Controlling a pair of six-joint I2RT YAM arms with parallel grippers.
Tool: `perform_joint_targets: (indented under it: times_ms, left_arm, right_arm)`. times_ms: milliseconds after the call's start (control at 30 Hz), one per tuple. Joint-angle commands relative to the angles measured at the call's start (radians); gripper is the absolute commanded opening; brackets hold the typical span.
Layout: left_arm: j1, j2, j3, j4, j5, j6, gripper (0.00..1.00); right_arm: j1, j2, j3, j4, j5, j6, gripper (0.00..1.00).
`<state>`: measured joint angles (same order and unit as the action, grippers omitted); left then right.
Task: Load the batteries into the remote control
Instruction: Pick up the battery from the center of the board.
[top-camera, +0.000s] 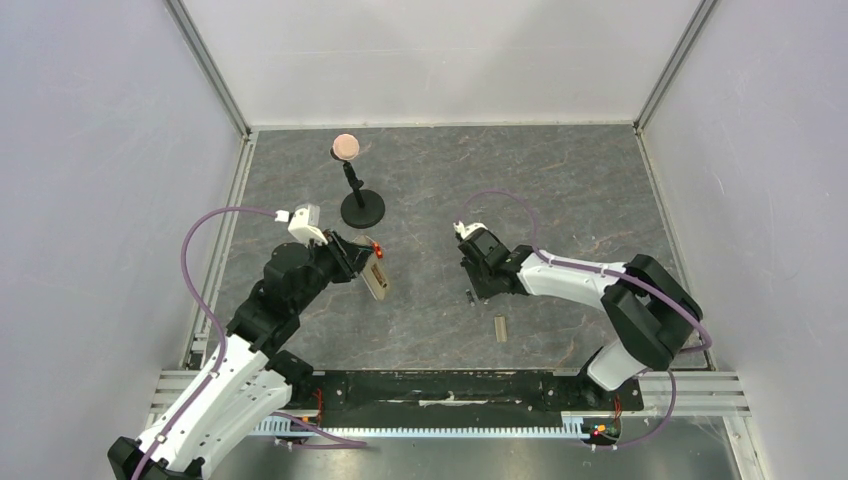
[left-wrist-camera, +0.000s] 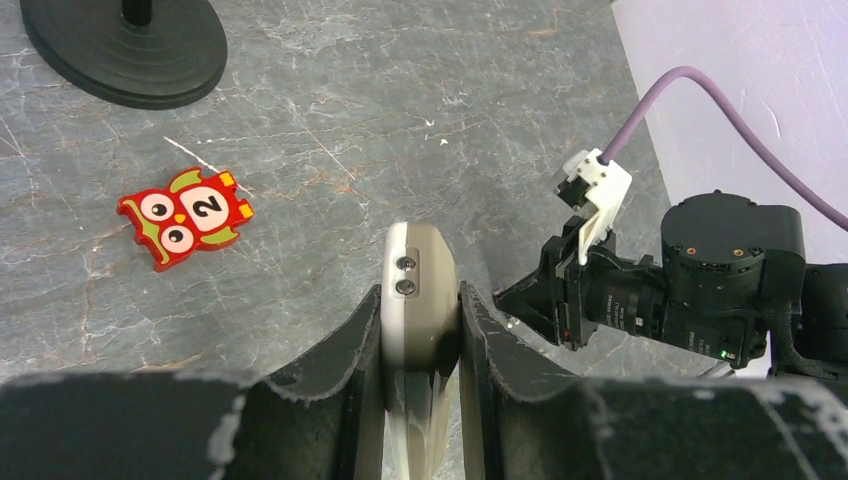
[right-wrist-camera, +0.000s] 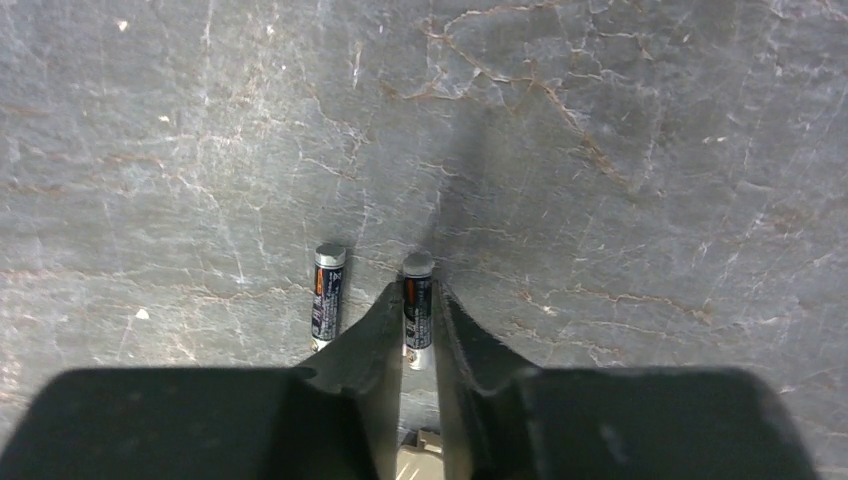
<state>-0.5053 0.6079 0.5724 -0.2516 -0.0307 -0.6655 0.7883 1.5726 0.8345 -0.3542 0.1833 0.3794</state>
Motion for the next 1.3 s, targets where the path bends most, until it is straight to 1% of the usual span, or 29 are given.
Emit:
perform_joint_targets:
  times_ms: [0, 67, 100, 167, 200, 267, 367, 433, 500, 600, 700, 767, 833, 900, 933, 967, 1033, 1100, 1133, 1200, 1233, 1267]
  left_arm:
    - [0.003, -0.01, -0.006, 0.047, -0.033, 0.02, 0.02]
    - [0.003, -0.013, -0.008, 0.046, -0.034, 0.019, 0.02]
    - [0.004, -0.017, -0.008, 0.046, -0.035, 0.02, 0.02]
    - [0.002, -0.023, -0.012, 0.048, -0.039, 0.02, 0.02]
    - [0.002, -0.026, -0.016, 0.05, -0.04, 0.02, 0.02]
    - [0.003, -0.032, -0.023, 0.059, -0.039, 0.015, 0.02]
    - [0.003, -0.037, -0.037, 0.076, -0.031, 0.008, 0.02]
    - [0.003, -0.039, -0.046, 0.092, -0.024, 0.002, 0.02]
    - [0.003, -0.037, -0.051, 0.104, -0.018, -0.002, 0.02]
    - [0.003, -0.036, -0.057, 0.121, -0.01, -0.003, 0.02]
    - [0.003, -0.037, -0.059, 0.127, -0.008, -0.006, 0.02]
    - [0.002, -0.036, -0.059, 0.127, -0.002, -0.003, 0.02]
    - [0.002, -0.036, -0.06, 0.126, 0.002, -0.001, 0.02]
    - [0.003, -0.034, -0.057, 0.122, 0.006, 0.008, 0.02]
    - [0.003, -0.036, -0.056, 0.117, 0.006, 0.011, 0.02]
    - [0.002, -0.035, -0.054, 0.117, 0.005, 0.014, 0.02]
    - [0.003, -0.033, -0.056, 0.117, 0.0, 0.019, 0.02]
    - [0.003, -0.028, -0.054, 0.118, -0.001, 0.025, 0.02]
    - [0.003, -0.023, -0.052, 0.118, -0.002, 0.029, 0.02]
    - [0.003, -0.014, -0.049, 0.122, -0.001, 0.036, 0.02]
    - [0.002, -0.009, -0.048, 0.124, 0.002, 0.04, 0.02]
    - [0.002, -0.006, -0.047, 0.127, 0.005, 0.044, 0.02]
  right_arm:
    - [0.003, 0.022, 0.044, -0.045, 0.053, 0.062, 0.11]
    - [0.002, 0.027, 0.048, -0.066, 0.076, 0.112, 0.03]
    - [0.0, 0.026, 0.047, -0.075, 0.099, 0.15, 0.0]
    - [-0.014, 0.007, 0.036, -0.087, 0.142, 0.245, 0.0]
    - [-0.031, -0.016, 0.02, -0.087, 0.152, 0.317, 0.0]
    - [-0.073, -0.068, -0.02, -0.068, 0.147, 0.443, 0.0]
    - [-0.157, -0.157, -0.097, -0.037, 0.117, 0.673, 0.0]
    - [-0.188, -0.203, -0.133, -0.036, 0.134, 0.832, 0.0]
    - [-0.202, -0.227, -0.147, -0.072, 0.165, 0.994, 0.0]
    - [-0.201, -0.219, -0.138, -0.159, 0.221, 1.227, 0.0]
    - [-0.201, -0.16, -0.093, -0.257, 0.244, 1.386, 0.01]
    - [-0.201, -0.106, -0.053, -0.314, 0.254, 1.451, 0.03]
    - [-0.202, -0.07, -0.029, -0.33, 0.254, 1.487, 0.03]
    - [-0.202, -0.072, -0.017, -0.328, 0.263, 1.5, 0.05]
    - [-0.201, -0.081, -0.008, -0.332, 0.267, 1.497, 0.11]
    - [-0.202, -0.088, 0.002, -0.341, 0.279, 1.488, 0.2]
    - [-0.201, -0.114, 0.026, -0.357, 0.311, 1.461, 0.41]
    - [-0.201, -0.152, 0.037, -0.364, 0.348, 1.408, 0.56]
    - [-0.202, -0.177, 0.037, -0.36, 0.369, 1.366, 0.6]
    - [-0.201, -0.224, 0.021, -0.286, 0.407, 1.196, 0.64]
    - [-0.201, -0.245, 0.008, -0.236, 0.419, 1.079, 0.66]
    - [-0.202, -0.27, -0.021, -0.155, 0.416, 0.925, 0.69]
